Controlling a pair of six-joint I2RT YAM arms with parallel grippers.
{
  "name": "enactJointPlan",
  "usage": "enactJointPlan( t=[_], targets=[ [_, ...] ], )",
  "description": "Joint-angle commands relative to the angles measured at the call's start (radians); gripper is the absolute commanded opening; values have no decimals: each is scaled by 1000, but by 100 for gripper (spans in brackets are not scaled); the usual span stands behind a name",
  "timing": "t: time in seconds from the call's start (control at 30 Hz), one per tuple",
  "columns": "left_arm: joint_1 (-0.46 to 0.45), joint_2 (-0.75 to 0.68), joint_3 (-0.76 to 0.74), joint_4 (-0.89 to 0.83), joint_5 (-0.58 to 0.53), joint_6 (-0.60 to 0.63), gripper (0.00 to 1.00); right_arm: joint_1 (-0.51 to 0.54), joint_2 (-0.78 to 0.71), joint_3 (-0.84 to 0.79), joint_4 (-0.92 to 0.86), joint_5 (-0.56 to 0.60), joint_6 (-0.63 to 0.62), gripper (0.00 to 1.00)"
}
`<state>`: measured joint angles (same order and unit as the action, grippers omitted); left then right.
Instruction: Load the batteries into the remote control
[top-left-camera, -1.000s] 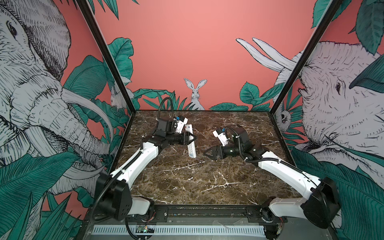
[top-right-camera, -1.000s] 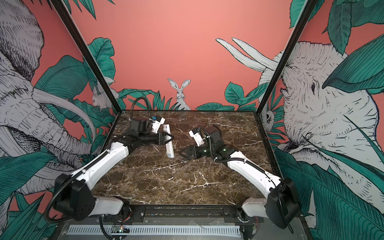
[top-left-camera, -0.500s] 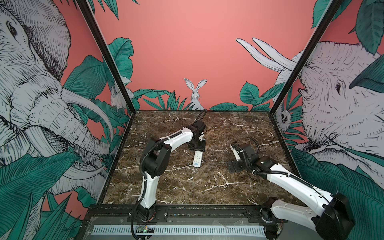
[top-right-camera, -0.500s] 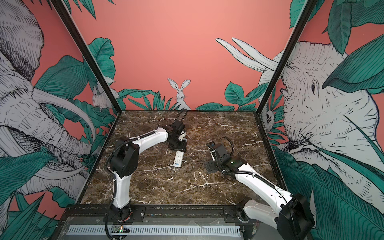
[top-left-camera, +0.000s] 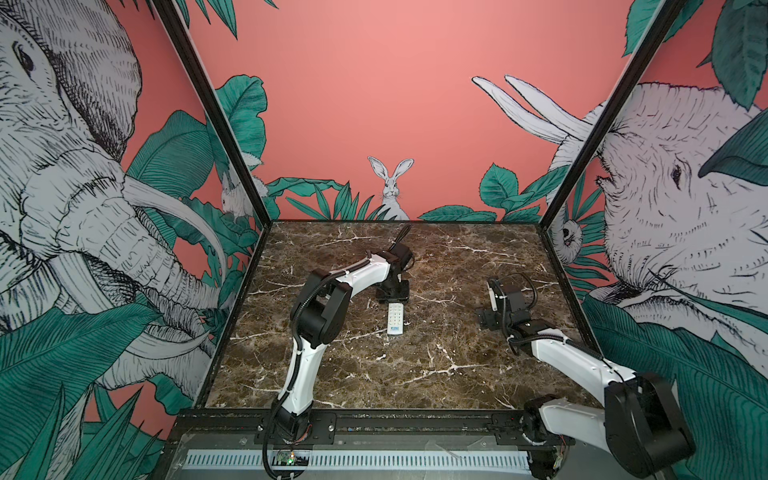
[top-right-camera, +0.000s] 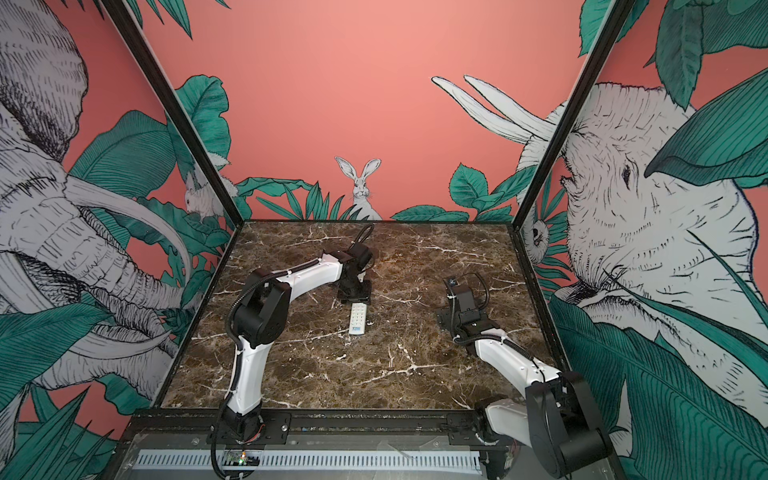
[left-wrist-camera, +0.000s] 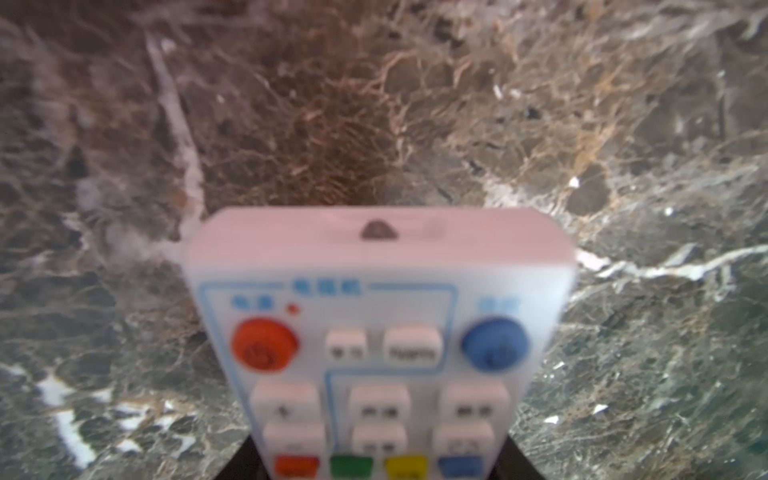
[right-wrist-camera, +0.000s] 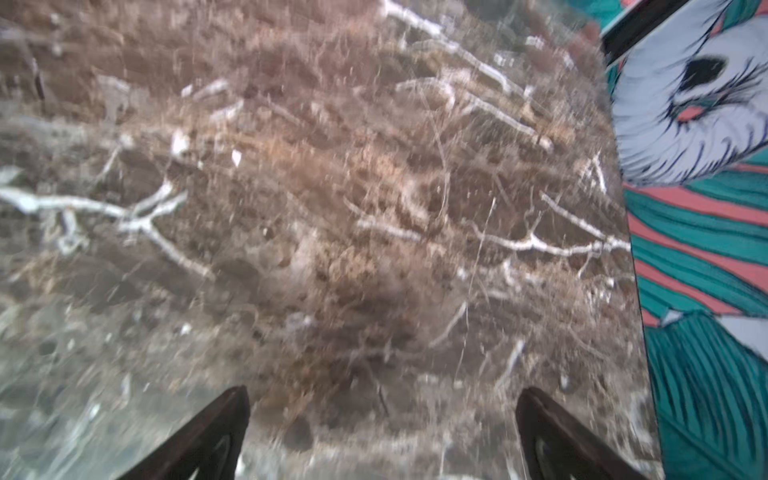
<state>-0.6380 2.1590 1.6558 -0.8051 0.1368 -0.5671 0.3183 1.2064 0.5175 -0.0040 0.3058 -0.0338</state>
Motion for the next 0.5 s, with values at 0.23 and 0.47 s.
enactJointPlan(
  t=[0.23,0.47],
  targets=[
    [1,-48,-52,120,-81,2,72,-44,69,-143,566,-61,-109,100],
    [23,-189,-112,147,-207,113,87,-81,125,-159,723,-115,-115,100]
  ],
)
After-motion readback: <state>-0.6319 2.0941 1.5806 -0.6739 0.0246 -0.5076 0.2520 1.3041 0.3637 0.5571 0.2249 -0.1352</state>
